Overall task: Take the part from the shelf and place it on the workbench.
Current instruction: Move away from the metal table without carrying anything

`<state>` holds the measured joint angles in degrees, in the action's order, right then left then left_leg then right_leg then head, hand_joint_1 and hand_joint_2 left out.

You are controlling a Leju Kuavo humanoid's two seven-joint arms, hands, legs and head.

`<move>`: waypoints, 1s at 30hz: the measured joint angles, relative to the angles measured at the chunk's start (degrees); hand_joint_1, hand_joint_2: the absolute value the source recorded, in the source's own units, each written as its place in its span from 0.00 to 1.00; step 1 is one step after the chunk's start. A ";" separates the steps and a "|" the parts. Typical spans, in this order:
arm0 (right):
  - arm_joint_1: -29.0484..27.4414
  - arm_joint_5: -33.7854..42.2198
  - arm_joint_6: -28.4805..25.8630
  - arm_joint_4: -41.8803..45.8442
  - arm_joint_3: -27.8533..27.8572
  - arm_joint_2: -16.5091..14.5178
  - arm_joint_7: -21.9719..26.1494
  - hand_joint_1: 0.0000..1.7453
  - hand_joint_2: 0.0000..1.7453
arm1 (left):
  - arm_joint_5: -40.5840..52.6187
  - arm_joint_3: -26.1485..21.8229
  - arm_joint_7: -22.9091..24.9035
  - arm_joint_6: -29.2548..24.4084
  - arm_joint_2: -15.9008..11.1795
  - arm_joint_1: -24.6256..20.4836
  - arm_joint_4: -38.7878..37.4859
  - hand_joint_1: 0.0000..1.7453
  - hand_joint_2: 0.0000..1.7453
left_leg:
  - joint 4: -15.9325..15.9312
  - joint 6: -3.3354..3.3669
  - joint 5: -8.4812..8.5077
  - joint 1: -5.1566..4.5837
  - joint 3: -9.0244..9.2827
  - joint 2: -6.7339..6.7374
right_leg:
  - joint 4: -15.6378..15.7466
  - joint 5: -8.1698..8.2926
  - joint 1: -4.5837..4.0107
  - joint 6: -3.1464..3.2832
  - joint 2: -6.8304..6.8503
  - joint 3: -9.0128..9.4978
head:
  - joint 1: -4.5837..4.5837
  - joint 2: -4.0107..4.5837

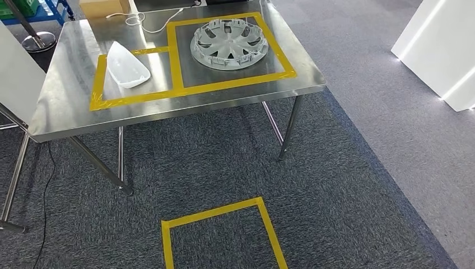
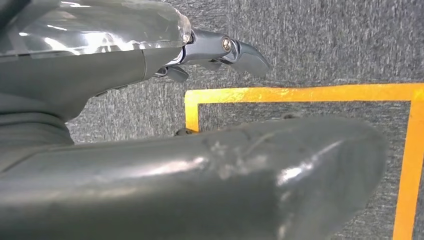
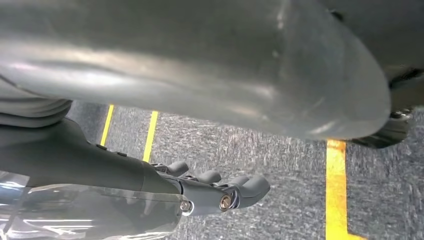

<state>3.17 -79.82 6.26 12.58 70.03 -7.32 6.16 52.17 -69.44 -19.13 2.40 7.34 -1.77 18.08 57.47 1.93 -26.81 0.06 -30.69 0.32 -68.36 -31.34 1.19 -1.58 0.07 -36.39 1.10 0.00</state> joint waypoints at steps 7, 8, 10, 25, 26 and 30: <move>0.05 0.00 -0.26 0.01 0.03 0.00 0.00 0.00 0.00 | 0.86 -0.02 -0.10 -0.23 0.14 -0.04 -0.05 0.00 0.00 | 1.29 -1.92 -1.15 -0.30 -0.38 -0.05 | 10.25 3.67 -0.26 1.63 0.02 4.52 | 0.03 0.00; 0.04 0.00 -0.28 0.01 0.04 -0.02 0.00 0.00 0.00 | 0.93 -0.03 -0.10 -0.25 0.14 -0.03 -0.05 0.00 0.00 | 2.79 -2.28 -2.25 -0.21 -0.98 -0.06 | 10.45 3.81 -0.12 1.93 0.07 4.55 | 0.07 0.00; 0.04 0.00 -0.33 0.01 0.05 -0.03 0.00 0.00 0.00 | 1.19 -0.04 -0.15 -0.25 0.16 0.03 -0.07 0.00 0.00 | 8.84 -2.91 -5.89 0.11 -3.63 -0.09 | 10.56 3.92 -0.07 2.30 0.14 4.50 | 0.13 0.00; 0.21 -0.18 0.34 0.01 0.21 -0.29 -2.67 0.00 0.00 | 3.16 -0.49 0.90 -1.20 0.15 -0.10 -0.16 0.00 0.00 | -0.84 -0.09 0.27 0.46 0.50 0.10 | 3.08 -0.94 -0.08 -0.13 -0.02 1.41 | -0.30 0.00; 0.19 -0.40 0.33 0.01 0.21 -0.29 -2.91 0.00 0.00 | 3.25 -0.50 0.89 -1.19 0.11 -0.12 -0.16 0.00 0.00 | -0.84 0.04 0.32 0.40 0.39 0.11 | -0.89 -2.88 -0.06 -0.19 -0.03 -0.50 | -0.38 0.00; 0.03 -1.07 0.43 0.01 0.13 -0.30 -3.37 0.00 0.00 | 3.56 -0.55 0.83 -1.15 0.02 -0.08 -0.16 0.00 0.00 | -0.63 -0.05 0.25 0.25 0.38 -0.98 | -1.96 -1.13 0.15 -0.32 -0.24 -0.92 | -0.39 0.00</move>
<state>3.19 -80.89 6.69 12.59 70.16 -7.61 2.80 55.72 -69.99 -18.30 1.25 7.37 -1.85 17.92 56.84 1.88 -26.55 0.31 -30.31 -0.66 -70.32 -32.47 1.34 -1.91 -0.17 -37.31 0.71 0.00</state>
